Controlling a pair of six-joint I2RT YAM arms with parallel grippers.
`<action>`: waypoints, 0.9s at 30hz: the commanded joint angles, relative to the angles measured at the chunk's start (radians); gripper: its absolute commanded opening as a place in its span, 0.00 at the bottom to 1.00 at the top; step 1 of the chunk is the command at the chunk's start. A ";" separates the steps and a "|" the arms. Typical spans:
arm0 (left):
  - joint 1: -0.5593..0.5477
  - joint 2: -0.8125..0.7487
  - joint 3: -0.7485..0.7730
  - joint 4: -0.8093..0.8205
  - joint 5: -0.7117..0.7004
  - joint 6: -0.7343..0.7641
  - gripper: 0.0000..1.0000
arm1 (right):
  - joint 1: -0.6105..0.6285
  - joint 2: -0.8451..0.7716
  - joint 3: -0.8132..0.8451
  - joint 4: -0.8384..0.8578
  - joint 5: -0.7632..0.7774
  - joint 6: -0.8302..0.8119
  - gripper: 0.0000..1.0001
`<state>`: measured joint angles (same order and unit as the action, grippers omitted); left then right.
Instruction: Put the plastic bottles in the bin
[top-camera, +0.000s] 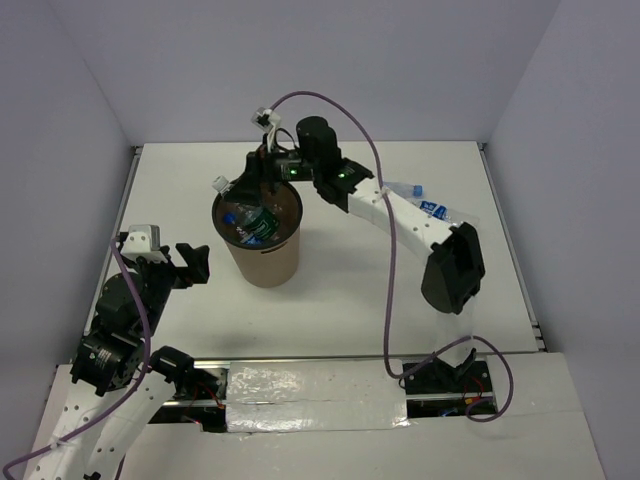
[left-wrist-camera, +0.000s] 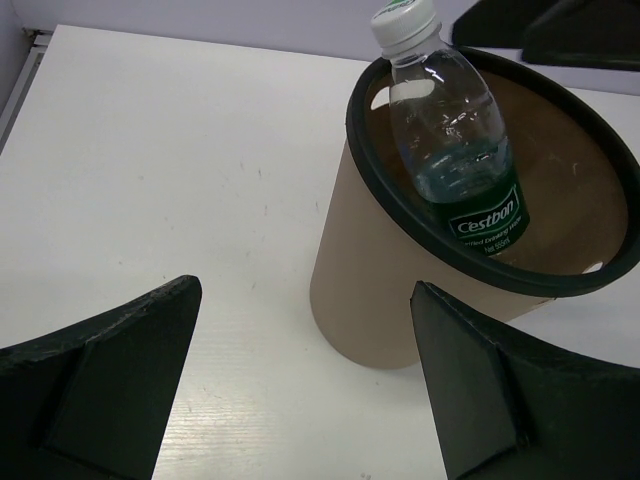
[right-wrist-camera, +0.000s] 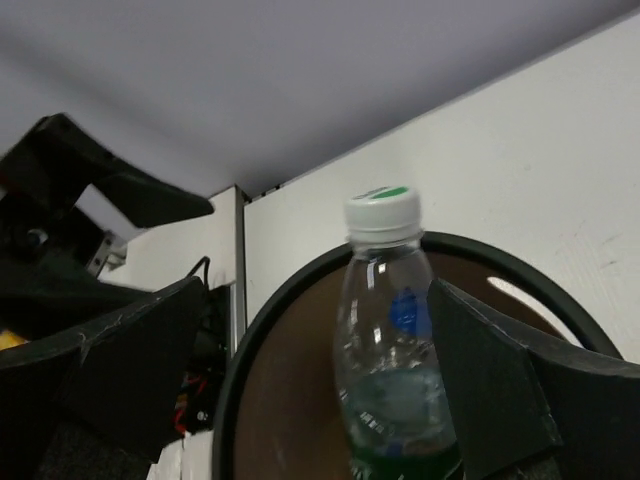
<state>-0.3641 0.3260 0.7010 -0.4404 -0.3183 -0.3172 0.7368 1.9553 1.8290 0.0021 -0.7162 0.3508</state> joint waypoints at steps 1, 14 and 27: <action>0.005 -0.004 0.002 0.052 0.005 0.007 0.99 | -0.023 -0.201 -0.037 -0.043 -0.002 -0.148 1.00; 0.005 -0.025 0.005 0.058 0.048 0.004 0.99 | -0.612 -0.326 -0.159 -0.738 0.176 -0.935 1.00; 0.005 -0.018 0.003 0.057 0.041 0.004 0.99 | -0.766 -0.015 -0.194 -0.786 0.635 -1.369 1.00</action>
<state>-0.3641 0.3111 0.7006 -0.4335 -0.2798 -0.3172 -0.0341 1.9247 1.5986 -0.7773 -0.1890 -0.9195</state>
